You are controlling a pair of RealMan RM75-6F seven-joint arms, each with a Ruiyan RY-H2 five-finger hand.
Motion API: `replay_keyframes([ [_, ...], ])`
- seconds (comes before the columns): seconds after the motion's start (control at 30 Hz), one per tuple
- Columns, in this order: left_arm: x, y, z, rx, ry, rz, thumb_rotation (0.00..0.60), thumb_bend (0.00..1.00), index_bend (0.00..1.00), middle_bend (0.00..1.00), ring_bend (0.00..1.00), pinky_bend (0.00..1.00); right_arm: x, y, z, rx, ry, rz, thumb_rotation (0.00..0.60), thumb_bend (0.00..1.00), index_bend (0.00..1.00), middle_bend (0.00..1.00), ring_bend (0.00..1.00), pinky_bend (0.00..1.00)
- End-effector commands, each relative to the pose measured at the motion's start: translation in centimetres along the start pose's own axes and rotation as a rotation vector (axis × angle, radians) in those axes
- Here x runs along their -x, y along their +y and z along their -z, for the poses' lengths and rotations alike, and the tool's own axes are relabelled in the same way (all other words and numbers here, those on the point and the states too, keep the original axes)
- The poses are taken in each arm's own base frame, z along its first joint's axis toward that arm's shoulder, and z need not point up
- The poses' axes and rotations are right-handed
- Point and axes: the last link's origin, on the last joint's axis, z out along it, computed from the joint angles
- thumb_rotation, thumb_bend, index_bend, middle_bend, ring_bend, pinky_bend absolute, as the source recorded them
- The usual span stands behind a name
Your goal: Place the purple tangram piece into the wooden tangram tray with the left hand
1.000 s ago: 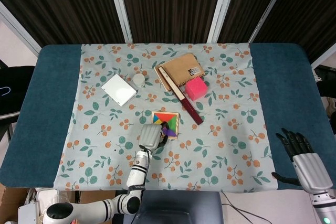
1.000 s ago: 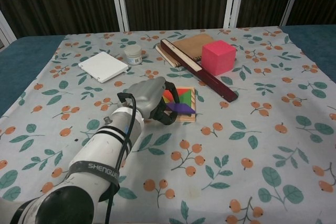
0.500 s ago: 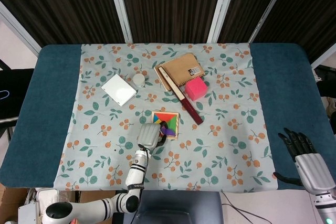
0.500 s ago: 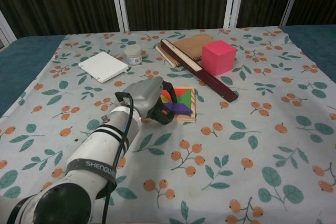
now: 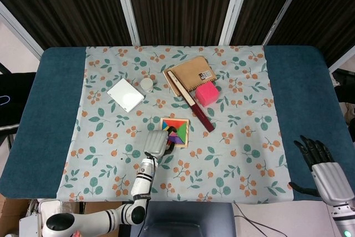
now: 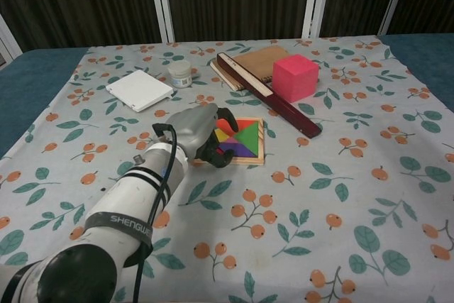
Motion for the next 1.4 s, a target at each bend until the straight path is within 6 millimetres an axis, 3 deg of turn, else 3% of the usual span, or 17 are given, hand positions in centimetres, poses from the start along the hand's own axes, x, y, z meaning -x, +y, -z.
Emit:
replay_keyframes([
  [0.03,-0.1,0.1,0.2,0.007,-0.002,-0.006,0.6,0.41,0.3,1.0,1.0,1.0,0.0,0.0,0.0,0.001,0.001,0.0,0.552,0.12,0.0,0.0,0.0,0.0],
  [1.4,-0.1,-0.9,1.3,0.009,-0.026,-0.035,0.6,0.41,0.42,1.0,1.0,1.0,0.1,-0.2,0.0,-0.004,0.0,0.004,0.553,0.12,0.0,0.0,0.0,0.0],
])
